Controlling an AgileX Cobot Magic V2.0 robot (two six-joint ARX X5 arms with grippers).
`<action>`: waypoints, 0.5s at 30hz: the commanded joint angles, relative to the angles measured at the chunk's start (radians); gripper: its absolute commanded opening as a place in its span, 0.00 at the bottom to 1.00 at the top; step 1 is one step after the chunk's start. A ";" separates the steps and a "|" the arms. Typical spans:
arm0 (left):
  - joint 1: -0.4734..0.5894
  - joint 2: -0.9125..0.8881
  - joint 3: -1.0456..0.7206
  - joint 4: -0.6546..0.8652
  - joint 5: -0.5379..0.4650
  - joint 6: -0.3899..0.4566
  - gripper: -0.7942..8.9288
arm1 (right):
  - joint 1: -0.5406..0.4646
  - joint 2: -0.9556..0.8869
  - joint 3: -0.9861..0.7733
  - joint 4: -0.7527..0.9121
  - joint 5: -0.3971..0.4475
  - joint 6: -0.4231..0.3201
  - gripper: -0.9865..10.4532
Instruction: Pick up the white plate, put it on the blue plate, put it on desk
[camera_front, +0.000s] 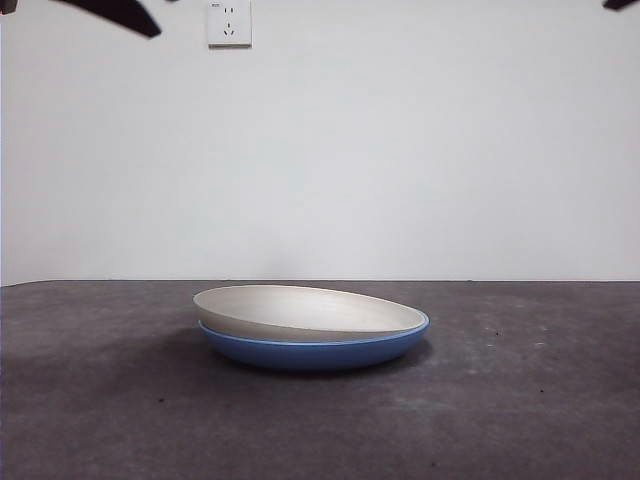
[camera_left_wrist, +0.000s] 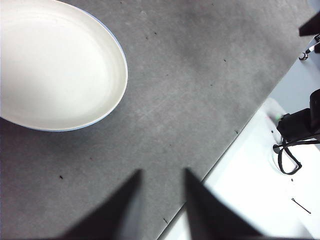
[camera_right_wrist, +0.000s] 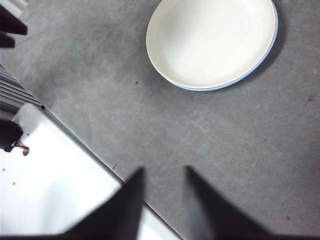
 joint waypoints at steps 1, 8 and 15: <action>-0.007 0.005 0.010 0.008 0.002 0.012 0.09 | 0.007 0.008 0.019 0.006 -0.003 -0.027 0.09; -0.007 0.005 0.010 0.013 0.002 0.012 0.09 | 0.007 0.008 0.019 0.025 0.005 -0.027 0.09; -0.007 0.005 0.010 0.015 0.002 0.012 0.09 | 0.007 0.008 0.019 0.053 0.005 -0.027 0.09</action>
